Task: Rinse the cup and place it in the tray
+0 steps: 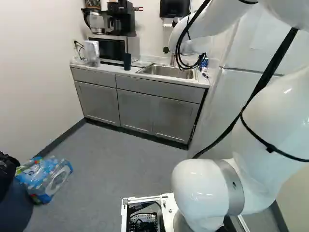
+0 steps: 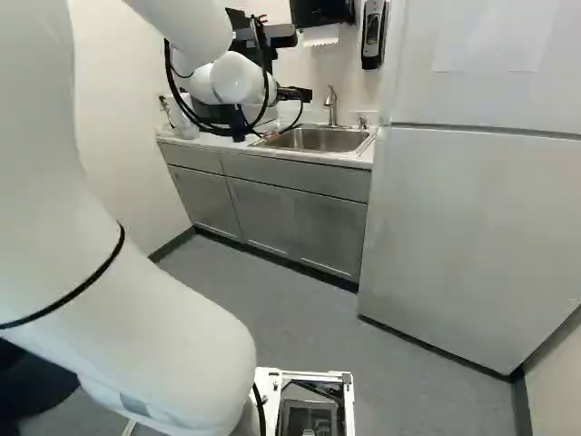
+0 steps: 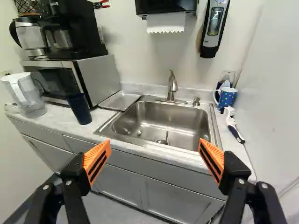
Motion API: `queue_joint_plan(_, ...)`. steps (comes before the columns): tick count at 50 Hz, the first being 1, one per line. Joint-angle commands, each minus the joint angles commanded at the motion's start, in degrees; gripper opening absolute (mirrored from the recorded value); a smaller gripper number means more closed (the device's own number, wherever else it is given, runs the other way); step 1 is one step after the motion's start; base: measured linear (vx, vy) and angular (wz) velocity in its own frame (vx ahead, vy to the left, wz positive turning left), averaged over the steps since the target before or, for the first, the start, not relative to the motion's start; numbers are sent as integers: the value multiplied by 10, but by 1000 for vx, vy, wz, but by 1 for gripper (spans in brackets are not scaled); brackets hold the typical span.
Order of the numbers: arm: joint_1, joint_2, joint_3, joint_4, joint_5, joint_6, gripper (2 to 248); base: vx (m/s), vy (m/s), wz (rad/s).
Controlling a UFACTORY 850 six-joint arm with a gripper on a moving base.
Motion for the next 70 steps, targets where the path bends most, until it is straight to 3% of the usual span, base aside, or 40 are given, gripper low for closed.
queue_joint_plan(70, 0, 0, 0, 0, 0, 0, 247, 120, 11, 60)
